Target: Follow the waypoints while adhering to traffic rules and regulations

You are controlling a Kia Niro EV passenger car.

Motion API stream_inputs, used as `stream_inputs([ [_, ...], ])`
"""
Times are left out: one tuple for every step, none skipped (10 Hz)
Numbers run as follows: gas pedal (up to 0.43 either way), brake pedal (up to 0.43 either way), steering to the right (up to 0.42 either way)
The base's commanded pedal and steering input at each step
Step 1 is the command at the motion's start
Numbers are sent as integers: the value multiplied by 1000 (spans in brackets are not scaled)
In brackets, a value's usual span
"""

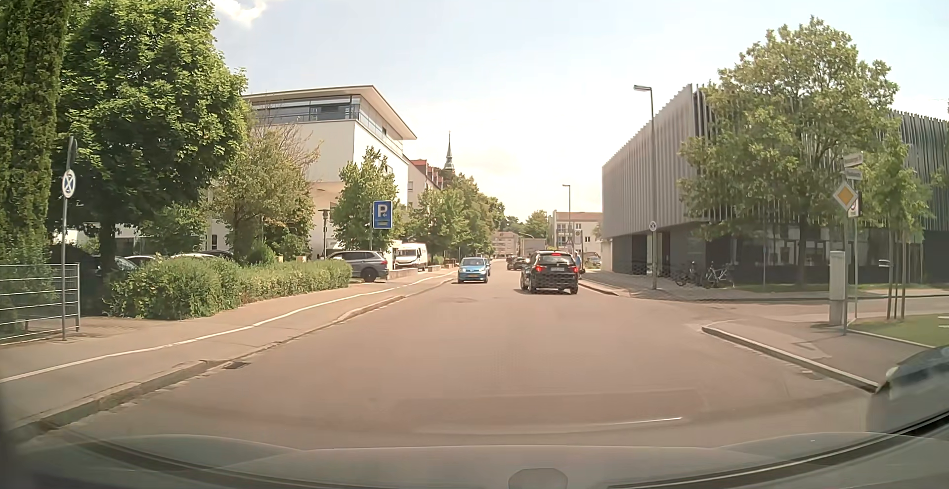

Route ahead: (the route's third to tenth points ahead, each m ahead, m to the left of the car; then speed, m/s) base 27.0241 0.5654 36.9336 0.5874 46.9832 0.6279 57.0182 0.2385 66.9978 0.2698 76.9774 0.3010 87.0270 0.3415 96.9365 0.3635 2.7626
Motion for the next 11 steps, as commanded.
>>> stream_inputs([
  [0,0,100],
  [0,0,104],
  [0,0,104],
  [0,0,104],
  [0,0,104],
  [0,0,105],
  [0,0,111],
  [0,0,122],
  [0,0,137],
  [0,0,150],
  [0,0,167],
])
